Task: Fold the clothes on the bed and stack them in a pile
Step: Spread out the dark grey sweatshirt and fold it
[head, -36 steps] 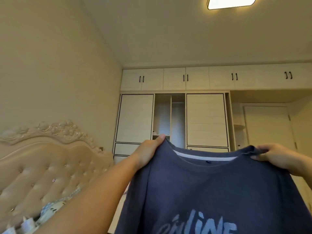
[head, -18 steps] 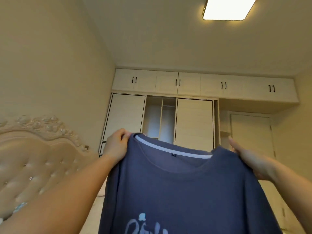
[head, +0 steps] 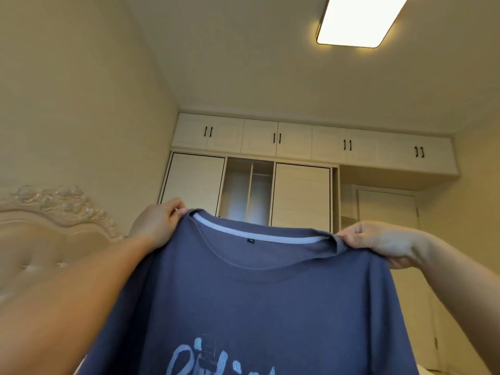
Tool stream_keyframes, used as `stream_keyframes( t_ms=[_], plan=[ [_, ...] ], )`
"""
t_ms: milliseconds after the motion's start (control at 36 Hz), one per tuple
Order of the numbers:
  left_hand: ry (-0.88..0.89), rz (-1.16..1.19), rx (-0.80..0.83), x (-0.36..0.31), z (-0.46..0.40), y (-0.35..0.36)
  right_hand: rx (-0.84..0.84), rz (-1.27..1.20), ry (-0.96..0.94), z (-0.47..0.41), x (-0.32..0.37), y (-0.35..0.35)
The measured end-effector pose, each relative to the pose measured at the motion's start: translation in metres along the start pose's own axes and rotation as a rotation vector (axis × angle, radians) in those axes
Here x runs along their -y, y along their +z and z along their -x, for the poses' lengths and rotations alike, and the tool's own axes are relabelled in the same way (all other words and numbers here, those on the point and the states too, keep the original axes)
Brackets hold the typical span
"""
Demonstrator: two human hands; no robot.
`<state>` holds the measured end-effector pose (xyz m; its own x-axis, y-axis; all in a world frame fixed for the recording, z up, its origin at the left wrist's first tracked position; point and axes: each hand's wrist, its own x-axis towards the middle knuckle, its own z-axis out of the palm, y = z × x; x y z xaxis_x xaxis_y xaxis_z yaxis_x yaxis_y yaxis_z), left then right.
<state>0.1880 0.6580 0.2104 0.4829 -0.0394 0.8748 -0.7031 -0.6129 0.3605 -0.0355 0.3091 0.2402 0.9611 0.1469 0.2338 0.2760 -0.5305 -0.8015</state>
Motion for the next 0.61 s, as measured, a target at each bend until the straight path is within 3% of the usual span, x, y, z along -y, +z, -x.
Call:
stream_keyframes(
  t_ms=[83,194,278,361,472,611],
  plan=[
    [0.003,-0.004,-0.012,-0.004,-0.002,-0.011,-0.085,0.047,-0.013,0.007,0.019,0.004],
    [-0.021,0.183,-0.07,-0.029,-0.008,-0.016,-0.61,0.431,-0.136,0.0,0.032,0.006],
    [-0.012,0.334,-0.038,-0.061,-0.017,-0.02,-0.884,0.483,-0.263,-0.007,0.035,0.0],
    [-0.037,0.48,0.147,-0.081,-0.024,-0.037,-0.856,0.677,-0.249,0.001,0.038,-0.015],
    [-0.121,0.748,0.501,-0.08,-0.03,-0.063,-0.766,1.044,-0.044,0.019,0.035,-0.031],
    [-0.031,0.628,0.78,-0.088,-0.029,-0.079,-1.008,1.417,0.144,0.018,0.033,-0.027]
  ],
)
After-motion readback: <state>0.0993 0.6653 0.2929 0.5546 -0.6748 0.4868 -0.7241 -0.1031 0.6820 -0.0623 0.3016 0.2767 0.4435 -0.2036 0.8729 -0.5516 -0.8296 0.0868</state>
